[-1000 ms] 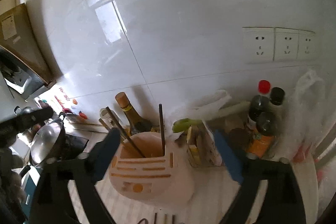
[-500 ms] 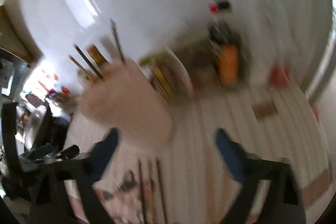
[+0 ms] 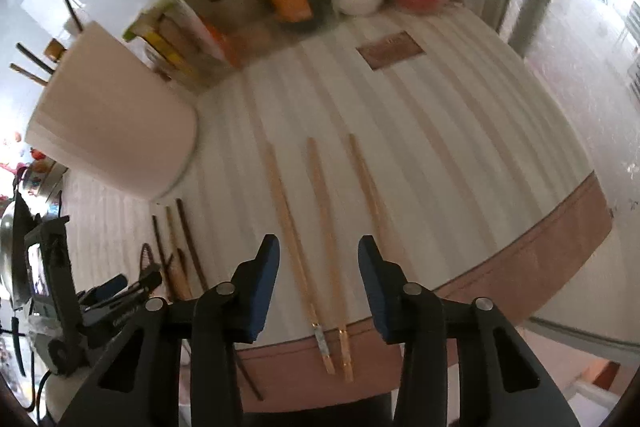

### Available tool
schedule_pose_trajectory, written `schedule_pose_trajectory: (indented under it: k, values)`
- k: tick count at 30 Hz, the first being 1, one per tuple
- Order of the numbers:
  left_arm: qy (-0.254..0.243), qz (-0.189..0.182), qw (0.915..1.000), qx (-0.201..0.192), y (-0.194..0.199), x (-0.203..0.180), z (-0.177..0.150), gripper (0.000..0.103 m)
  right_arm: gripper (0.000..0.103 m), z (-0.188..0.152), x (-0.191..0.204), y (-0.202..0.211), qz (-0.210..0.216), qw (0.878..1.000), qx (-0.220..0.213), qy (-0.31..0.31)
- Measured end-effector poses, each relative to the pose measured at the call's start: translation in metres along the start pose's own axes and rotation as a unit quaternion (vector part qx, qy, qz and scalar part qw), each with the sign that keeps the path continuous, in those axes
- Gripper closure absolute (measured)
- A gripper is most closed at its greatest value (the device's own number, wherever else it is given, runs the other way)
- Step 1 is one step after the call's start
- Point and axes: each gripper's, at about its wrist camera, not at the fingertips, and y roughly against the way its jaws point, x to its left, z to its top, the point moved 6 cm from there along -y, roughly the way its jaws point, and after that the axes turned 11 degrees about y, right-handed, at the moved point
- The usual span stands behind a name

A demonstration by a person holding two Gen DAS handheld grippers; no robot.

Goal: Organize utensils
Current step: 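Grasp a dark brown chopstick with the left tool while the right tool grasps a light one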

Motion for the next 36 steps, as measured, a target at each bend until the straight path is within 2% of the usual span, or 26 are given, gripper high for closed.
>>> schedule_pose_trajectory:
  k: [3,4,5,12,18,19,21,23,28,30,31,33,36]
  values:
    - [-0.013,-0.003,0.9998,-0.013,0.002,-0.009,0.004,0.077,0.066,0.004,0.001,-0.008,0.0,1.0,0.01,0.013]
    - [-0.018,-0.006,0.9998,-0.01,0.003,-0.012,0.004,0.091,0.066,0.008,0.002,-0.015,0.002,1.0,0.015,0.016]
    - [-0.021,-0.003,0.9998,-0.007,0.003,-0.015,0.004,0.1,0.067,0.014,0.002,-0.02,0.001,1.0,0.021,0.018]
    - [-0.009,0.021,0.9997,0.008,0.003,-0.005,0.009,0.1,0.075,0.051,0.007,-0.073,-0.006,0.996,0.069,0.063]
    - [0.024,0.008,0.9991,0.033,0.003,0.018,0.014,0.1,0.077,0.065,0.017,-0.112,-0.031,0.986,0.117,0.111]
    - [0.03,0.004,0.9989,0.036,0.004,0.021,0.014,0.1,0.09,0.065,0.019,-0.113,-0.036,0.985,0.12,0.12]
    - [0.04,-0.006,0.9982,0.045,0.005,0.026,0.013,0.1,0.096,0.063,0.021,-0.114,-0.038,0.983,0.124,0.127]
    - [0.049,-0.021,0.9972,0.053,0.004,0.04,0.01,0.1,0.097,0.056,0.022,-0.111,-0.034,0.983,0.128,0.131]
    - [0.084,-0.104,0.9887,0.067,0.02,0.031,0.014,0.098,0.097,0.031,0.015,-0.101,-0.008,0.982,0.149,0.114]
    - [0.089,-0.116,0.9869,0.069,0.021,0.024,0.02,0.09,0.097,0.025,0.011,-0.098,0.001,0.983,0.152,0.1]
    - [0.089,-0.114,0.987,0.069,0.02,0.019,0.023,0.084,0.097,0.023,0.009,-0.097,0.004,0.984,0.15,0.094]
    - [0.082,-0.106,0.989,0.063,0.016,0.006,0.029,0.077,0.097,0.019,0.004,-0.094,0.012,0.987,0.141,0.08]
    - [0.07,-0.095,0.9909,0.066,0.007,-0.003,0.03,0.075,0.097,0.016,-0.004,-0.089,0.007,0.989,0.133,0.059]
